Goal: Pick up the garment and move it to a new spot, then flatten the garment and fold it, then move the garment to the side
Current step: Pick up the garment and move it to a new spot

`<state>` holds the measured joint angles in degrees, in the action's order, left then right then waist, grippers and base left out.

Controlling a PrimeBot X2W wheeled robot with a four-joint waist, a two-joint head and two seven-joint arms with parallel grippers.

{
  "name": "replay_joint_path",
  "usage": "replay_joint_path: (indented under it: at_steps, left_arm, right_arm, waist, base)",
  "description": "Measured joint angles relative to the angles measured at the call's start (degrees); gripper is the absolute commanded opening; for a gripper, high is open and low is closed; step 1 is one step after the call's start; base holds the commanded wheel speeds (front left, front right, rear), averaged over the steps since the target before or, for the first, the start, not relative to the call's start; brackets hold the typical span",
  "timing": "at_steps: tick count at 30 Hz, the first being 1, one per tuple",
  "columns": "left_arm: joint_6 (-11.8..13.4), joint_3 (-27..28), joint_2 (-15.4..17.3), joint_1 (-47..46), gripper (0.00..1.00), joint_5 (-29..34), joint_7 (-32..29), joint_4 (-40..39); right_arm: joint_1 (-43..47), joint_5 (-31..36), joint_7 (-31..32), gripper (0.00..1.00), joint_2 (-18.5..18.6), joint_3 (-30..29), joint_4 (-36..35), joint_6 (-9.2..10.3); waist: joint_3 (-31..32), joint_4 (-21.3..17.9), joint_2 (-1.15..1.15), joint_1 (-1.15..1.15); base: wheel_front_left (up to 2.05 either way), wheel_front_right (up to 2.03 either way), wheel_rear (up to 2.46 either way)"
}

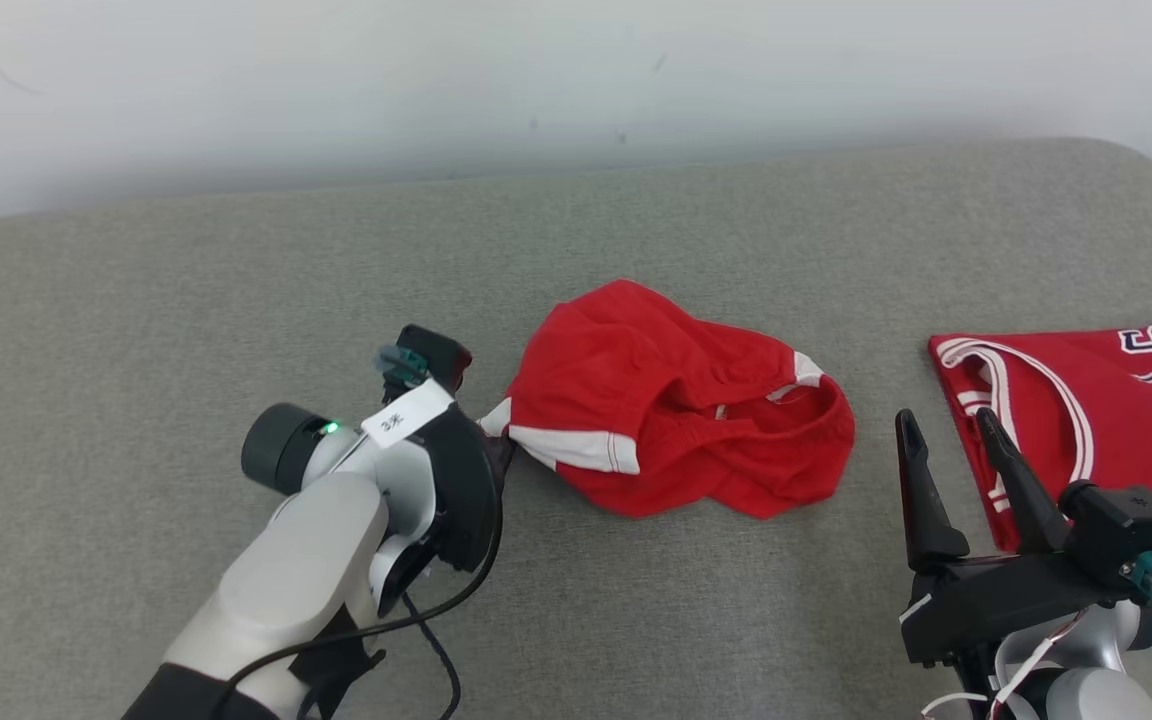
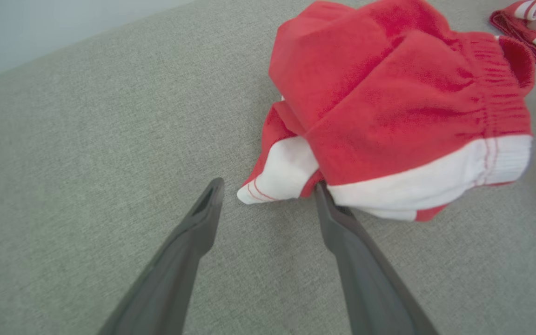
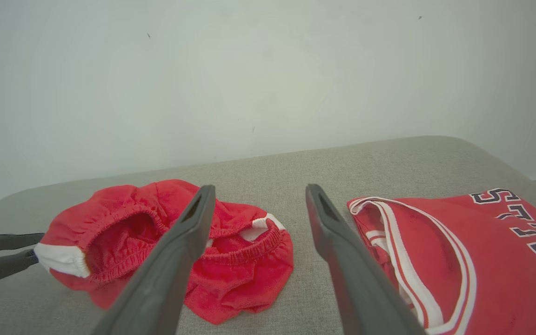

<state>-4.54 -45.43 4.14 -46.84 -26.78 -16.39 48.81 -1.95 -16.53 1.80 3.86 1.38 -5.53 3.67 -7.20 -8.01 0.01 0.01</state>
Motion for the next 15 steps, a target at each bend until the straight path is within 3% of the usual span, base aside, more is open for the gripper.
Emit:
replay_joint_path:
  at_steps: [9,15]
  left_arm:
    - [1.7,1.8,3.1,4.0,1.0,-0.5,4.1,0.4]
    - [4.6,6.6,5.1,8.5,1.0,-3.4,12.9,-4.1]
  right_arm:
    - [0.2,0.0,-0.1,1.0,0.0,0.5,1.5,-0.14]
    - [0.5,0.0,-0.9,1.0,0.0,-0.6,1.9,-0.12]
  waist:
    - [2.0,2.7,0.0,-0.01]
    - [3.7,3.7,0.0,-0.01]
  base:
    - [0.0,0.0,0.0]
    - [0.0,0.0,0.0]
